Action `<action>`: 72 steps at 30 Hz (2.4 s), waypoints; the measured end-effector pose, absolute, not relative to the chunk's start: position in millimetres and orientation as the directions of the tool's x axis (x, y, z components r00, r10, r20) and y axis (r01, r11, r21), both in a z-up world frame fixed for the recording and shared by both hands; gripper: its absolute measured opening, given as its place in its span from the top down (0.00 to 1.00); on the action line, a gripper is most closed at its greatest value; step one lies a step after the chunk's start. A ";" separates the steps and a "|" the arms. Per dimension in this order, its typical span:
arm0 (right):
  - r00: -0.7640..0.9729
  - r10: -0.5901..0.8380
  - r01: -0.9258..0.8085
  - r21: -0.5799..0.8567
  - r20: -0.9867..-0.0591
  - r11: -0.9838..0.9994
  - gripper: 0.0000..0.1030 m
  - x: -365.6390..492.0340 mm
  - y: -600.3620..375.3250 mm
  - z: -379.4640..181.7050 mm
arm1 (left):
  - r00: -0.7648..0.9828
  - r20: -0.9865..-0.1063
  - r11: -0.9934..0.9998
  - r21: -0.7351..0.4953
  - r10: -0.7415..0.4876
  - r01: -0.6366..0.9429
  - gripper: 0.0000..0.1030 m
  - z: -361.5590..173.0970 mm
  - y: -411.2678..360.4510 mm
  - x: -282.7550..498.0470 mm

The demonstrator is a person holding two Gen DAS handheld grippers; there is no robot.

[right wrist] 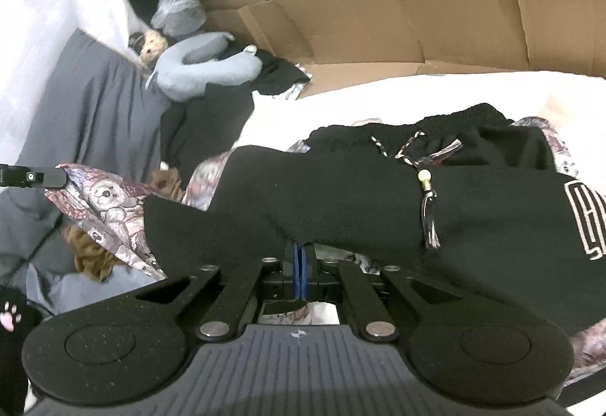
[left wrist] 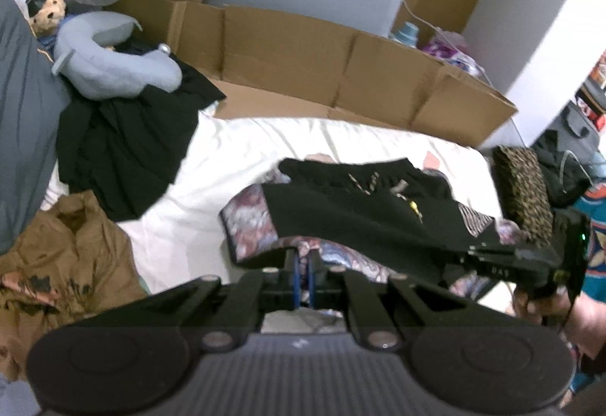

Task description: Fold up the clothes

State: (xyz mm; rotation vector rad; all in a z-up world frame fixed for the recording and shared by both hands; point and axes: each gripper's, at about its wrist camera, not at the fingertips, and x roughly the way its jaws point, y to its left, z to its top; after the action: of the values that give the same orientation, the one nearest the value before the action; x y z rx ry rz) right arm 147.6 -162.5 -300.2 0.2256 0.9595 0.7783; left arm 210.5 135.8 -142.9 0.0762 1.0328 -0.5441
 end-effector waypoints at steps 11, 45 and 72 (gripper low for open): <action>0.252 0.648 -0.587 0.419 -0.718 0.693 1.00 114.0 -183.7 -277.9 | 0.278 -0.858 0.854 -0.291 -0.432 0.431 0.96 -163.7 162.5 170.2; 0.086 0.559 -0.445 0.470 -0.825 0.762 0.60 107.9 -124.9 -416.4 | 0.335 -0.896 0.931 -0.183 -0.290 0.317 0.96 -227.6 216.5 238.2; -0.053 0.623 -0.533 0.550 -0.781 0.643 1.00 63.1 -141.7 -362.9 | 0.359 -0.895 0.954 -0.187 -0.265 0.236 0.96 -210.2 241.8 200.0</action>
State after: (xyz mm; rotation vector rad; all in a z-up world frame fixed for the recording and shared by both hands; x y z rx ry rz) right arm 63.1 -141.7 -362.9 0.0850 1.3240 0.9418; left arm 200.0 241.8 -210.2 -0.0282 1.1597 -0.3227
